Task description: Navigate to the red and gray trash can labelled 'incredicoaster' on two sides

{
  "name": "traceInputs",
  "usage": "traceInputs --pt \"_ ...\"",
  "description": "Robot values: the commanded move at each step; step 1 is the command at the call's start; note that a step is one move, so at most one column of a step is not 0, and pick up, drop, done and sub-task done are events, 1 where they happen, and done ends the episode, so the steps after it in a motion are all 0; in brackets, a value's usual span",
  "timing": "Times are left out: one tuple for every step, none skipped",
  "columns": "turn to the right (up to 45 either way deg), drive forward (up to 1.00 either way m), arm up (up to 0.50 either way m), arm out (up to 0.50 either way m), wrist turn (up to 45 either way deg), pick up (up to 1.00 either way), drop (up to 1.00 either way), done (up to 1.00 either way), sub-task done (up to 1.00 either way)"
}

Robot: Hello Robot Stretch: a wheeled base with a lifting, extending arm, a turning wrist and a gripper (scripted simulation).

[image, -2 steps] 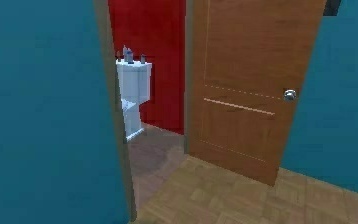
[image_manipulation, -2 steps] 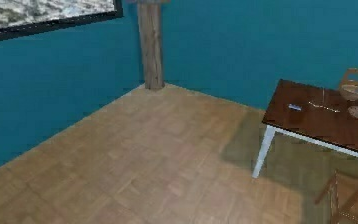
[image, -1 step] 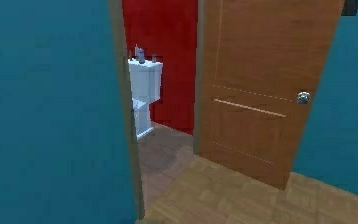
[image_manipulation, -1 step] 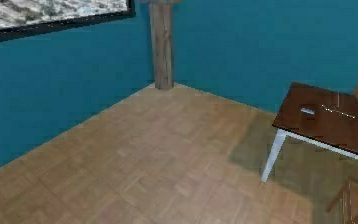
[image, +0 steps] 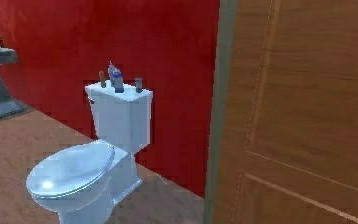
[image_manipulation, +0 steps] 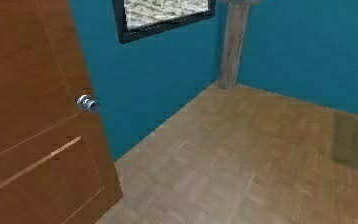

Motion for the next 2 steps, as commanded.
traceInputs --pt "-24.0 0.0 0.0 0.0 0.0 0.0 0.0 0.0 0.0" --pt "0.0 0.05 0.0 0.0 0.0 0.0 0.0 0.0 0.0"
